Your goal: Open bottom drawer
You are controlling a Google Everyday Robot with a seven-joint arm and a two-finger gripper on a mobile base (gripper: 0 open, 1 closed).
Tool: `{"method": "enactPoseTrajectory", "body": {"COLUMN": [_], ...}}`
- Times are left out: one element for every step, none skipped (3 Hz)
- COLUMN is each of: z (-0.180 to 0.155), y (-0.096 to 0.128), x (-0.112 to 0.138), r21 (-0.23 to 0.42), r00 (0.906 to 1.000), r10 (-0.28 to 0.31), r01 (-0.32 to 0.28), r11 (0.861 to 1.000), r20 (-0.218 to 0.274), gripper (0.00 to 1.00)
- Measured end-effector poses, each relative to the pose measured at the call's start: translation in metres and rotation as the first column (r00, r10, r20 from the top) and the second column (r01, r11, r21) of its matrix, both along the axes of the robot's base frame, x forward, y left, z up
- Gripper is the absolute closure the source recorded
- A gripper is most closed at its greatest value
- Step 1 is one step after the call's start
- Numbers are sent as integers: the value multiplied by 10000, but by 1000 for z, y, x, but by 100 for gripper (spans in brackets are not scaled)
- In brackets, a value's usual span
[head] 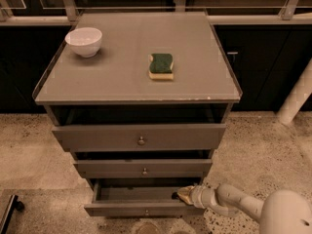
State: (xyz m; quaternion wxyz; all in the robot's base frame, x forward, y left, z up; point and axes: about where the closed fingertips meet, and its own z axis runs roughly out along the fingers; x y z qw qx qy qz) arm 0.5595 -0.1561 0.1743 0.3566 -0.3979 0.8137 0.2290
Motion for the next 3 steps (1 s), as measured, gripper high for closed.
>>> {"method": "enactPoseTrajectory", "body": {"z": [-3,-9,-8], "y": [1,-10,-17], "x": [-12,-43,-54], "r21": [-6,-47,51], "r00": [9994,9959,9941], "r10": [234,392,367], "r01": [-235,-397,-364], "r11": [9997,9992,9993], "r20": [-237,-813,-1024], "gripper": [100,100,100]}}
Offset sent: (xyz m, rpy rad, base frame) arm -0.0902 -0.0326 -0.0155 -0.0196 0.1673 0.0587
